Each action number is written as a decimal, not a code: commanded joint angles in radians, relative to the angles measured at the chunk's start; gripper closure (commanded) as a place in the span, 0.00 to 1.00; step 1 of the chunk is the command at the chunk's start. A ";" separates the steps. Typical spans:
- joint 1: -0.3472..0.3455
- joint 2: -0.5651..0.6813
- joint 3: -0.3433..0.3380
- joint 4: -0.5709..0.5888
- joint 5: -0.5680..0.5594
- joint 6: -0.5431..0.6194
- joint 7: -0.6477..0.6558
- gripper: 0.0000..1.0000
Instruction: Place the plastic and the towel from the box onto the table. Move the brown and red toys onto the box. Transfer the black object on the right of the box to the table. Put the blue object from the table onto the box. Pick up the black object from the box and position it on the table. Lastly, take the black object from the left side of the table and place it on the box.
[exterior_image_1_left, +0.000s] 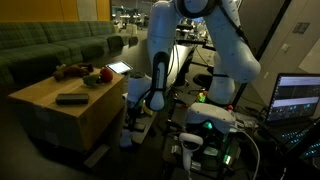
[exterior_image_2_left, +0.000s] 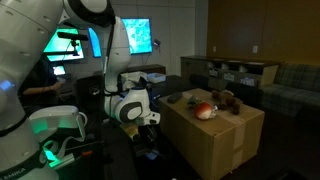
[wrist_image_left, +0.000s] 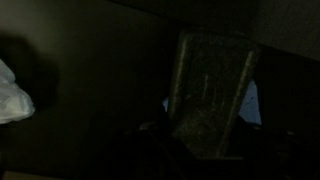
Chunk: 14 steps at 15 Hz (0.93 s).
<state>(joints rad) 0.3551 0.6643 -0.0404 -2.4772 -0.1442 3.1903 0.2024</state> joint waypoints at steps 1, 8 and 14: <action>0.004 0.081 -0.022 0.067 0.064 0.031 -0.052 0.67; 0.000 0.140 -0.083 0.091 0.090 0.064 -0.086 0.67; 0.000 0.184 -0.118 0.119 0.109 0.085 -0.086 0.67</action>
<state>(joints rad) 0.3476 0.8077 -0.1421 -2.3893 -0.0783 3.2361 0.1469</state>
